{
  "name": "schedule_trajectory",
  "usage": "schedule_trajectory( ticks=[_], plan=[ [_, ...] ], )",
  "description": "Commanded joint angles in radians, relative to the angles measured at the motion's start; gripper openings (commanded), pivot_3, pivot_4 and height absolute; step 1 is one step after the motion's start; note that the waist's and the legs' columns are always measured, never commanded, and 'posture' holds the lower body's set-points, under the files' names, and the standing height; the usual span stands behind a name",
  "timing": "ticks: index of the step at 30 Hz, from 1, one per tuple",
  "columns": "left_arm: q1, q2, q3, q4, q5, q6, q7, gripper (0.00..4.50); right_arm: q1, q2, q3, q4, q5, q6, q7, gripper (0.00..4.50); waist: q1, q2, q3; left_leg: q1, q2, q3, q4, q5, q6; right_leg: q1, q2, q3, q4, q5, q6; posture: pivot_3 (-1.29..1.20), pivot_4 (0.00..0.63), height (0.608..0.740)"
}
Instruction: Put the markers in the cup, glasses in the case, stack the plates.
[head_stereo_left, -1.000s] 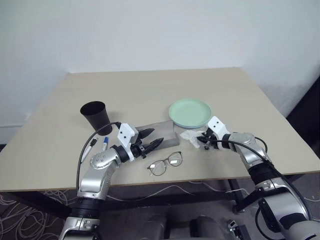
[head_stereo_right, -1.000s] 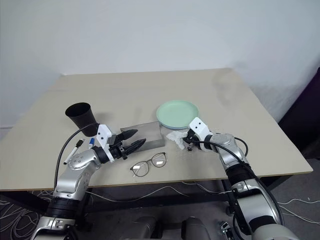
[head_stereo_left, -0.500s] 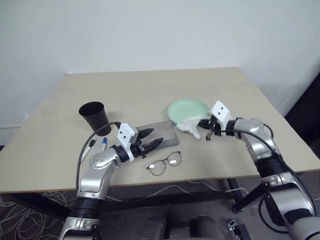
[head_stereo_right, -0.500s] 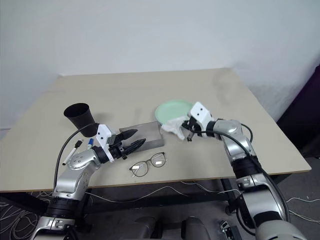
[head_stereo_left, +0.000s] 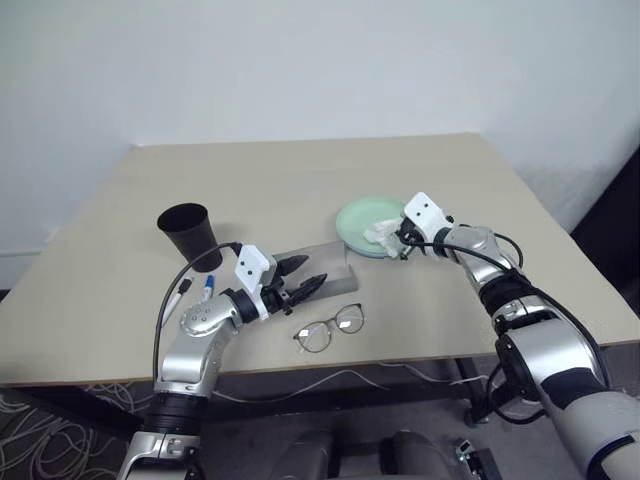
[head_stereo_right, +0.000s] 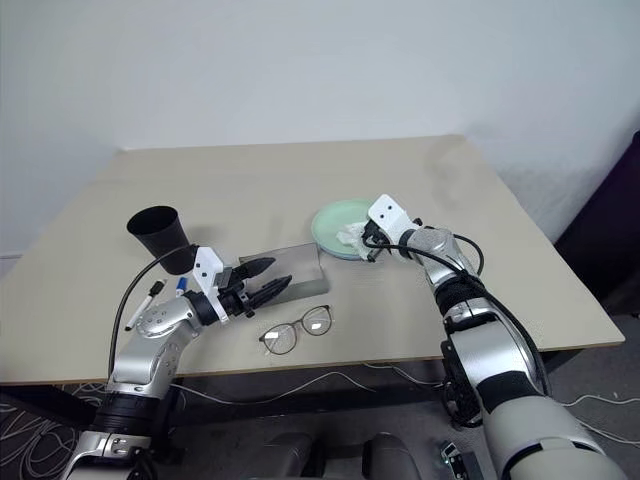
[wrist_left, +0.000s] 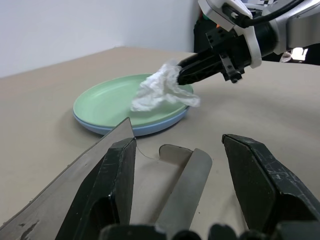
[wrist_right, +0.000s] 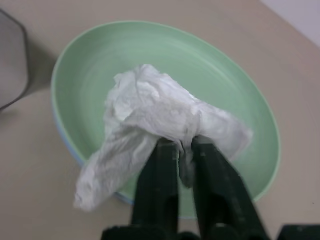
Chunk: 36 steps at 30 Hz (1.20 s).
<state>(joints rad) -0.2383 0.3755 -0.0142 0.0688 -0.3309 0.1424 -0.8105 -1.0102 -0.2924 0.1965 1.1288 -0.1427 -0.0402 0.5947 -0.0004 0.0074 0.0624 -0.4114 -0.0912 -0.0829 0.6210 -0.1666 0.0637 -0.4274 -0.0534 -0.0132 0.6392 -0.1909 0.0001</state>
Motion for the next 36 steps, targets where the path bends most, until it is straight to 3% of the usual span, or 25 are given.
schedule_trajectory(
  ticks=[1, 4, 8, 12, 17, 22, 28, 36],
  plan=[
    [-0.001, 0.003, 0.016, -0.04, -0.004, -0.015, 0.009, 2.89, -0.058, -0.002, -0.029, 0.035, -0.005, -0.062, -0.044, 1.65, 0.0, 0.0, 0.0, 0.0, 0.0, 0.0, 0.0, 0.0, 0.0, 0.0, 0.0, 0.0, 0.0, 0.0, 0.0, 0.0, 0.0, 0.737],
    [0.008, 0.005, 0.018, -0.048, -0.005, -0.015, 0.014, 2.89, -0.058, -0.012, -0.03, 0.03, -0.017, -0.108, -0.065, 2.66, 0.0, 0.0, 0.0, 0.001, 0.0, 0.0, 0.0, 0.0, 0.0, 0.0, 0.0, 0.0, 0.0, 0.0, 0.0, 0.0, 0.0, 0.737],
    [0.01, 0.008, 0.019, -0.053, -0.008, -0.012, 0.016, 2.89, -0.028, -0.044, -0.036, -0.024, -0.007, -0.151, -0.003, 2.66, 0.0, 0.0, 0.0, 0.001, 0.0, 0.0, 0.0, 0.0, 0.0, 0.0, 0.0, 0.0, 0.001, 0.0, 0.0, 0.0, 0.0, 0.737],
    [-0.004, 0.027, 0.01, -0.047, -0.012, 0.007, -0.013, 2.89, 0.12, -0.109, -0.062, -0.247, 0.094, -0.168, 0.236, 2.66, 0.003, 0.0, 0.0, 0.001, 0.0, -0.001, 0.0, 0.0, 0.0, 0.001, 0.0, 0.001, 0.0, 0.0, 0.0, 0.0, 0.0, 0.737],
    [-0.041, 0.07, -0.022, -0.026, -0.032, 0.067, -0.11, 2.89, 0.331, -0.173, -0.066, -0.54, 0.183, -0.086, 0.405, 2.66, 0.002, 0.0, 0.0, 0.0, 0.0, 0.0, 0.0, 0.0, 0.0, 0.001, -0.001, 0.001, 0.0, -0.001, 0.001, 0.0, 0.0, 0.737],
    [-0.106, 0.13, -0.061, -0.026, -0.059, 0.168, -0.236, 2.89, 0.44, -0.19, -0.081, -0.686, 0.197, -0.011, 0.396, 2.66, -0.002, 0.001, 0.0, 0.0, 0.0, -0.001, 0.0, 0.0, 0.0, 0.001, -0.002, 0.002, 0.001, -0.001, 0.0, 0.0, 0.0, 0.737],
    [-0.201, 0.259, -0.206, 0.006, -0.004, 0.266, -0.451, 2.89, 0.531, -0.201, -0.067, -0.798, 0.229, -0.006, 0.441, 2.66, 0.0, 0.001, 0.0, -0.002, 0.001, -0.003, 0.001, 0.0, 0.0, 0.001, -0.003, 0.0, 0.001, -0.001, 0.0, 0.0, 0.0, 0.737],
    [-0.317, 0.273, -0.299, 0.113, 0.069, 0.231, -0.569, 2.89, 0.597, -0.18, -0.059, -0.883, 0.27, 0.012, 0.453, 2.66, 0.002, 0.001, 0.001, -0.004, -0.001, -0.002, 0.001, 0.0, 0.0, 0.0, -0.007, 0.0, -0.001, -0.002, 0.002, 0.0, 0.0, 0.737]
  ],
)
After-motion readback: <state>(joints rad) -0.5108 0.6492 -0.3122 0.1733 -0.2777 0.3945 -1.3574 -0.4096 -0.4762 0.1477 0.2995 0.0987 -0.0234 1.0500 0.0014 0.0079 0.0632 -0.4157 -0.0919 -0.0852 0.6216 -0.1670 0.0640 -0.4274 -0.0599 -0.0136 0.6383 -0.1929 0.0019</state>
